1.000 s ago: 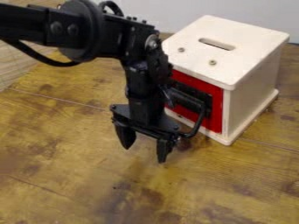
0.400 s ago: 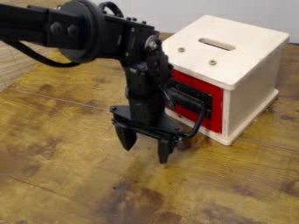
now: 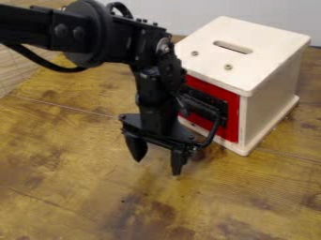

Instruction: Close the drawer

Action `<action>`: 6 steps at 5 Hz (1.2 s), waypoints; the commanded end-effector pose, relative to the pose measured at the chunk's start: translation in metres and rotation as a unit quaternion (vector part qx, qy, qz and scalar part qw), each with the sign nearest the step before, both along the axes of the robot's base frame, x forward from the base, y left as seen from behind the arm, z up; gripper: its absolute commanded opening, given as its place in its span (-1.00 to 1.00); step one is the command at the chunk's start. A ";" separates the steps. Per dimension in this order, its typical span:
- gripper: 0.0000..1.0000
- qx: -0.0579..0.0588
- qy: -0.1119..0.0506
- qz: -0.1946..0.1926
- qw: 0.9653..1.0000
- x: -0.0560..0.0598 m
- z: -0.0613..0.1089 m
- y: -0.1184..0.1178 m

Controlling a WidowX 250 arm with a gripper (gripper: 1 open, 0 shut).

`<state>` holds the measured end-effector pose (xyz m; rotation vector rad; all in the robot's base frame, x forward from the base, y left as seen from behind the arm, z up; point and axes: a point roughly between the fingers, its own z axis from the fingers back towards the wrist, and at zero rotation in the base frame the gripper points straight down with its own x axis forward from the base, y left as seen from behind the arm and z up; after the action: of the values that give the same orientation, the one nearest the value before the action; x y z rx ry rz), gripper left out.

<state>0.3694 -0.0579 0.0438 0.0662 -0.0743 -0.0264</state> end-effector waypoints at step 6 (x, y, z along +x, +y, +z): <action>1.00 -0.018 -0.051 0.001 0.999 0.010 0.027 -0.020</action>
<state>0.3712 -0.0693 0.0446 0.0495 -0.0951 -0.0047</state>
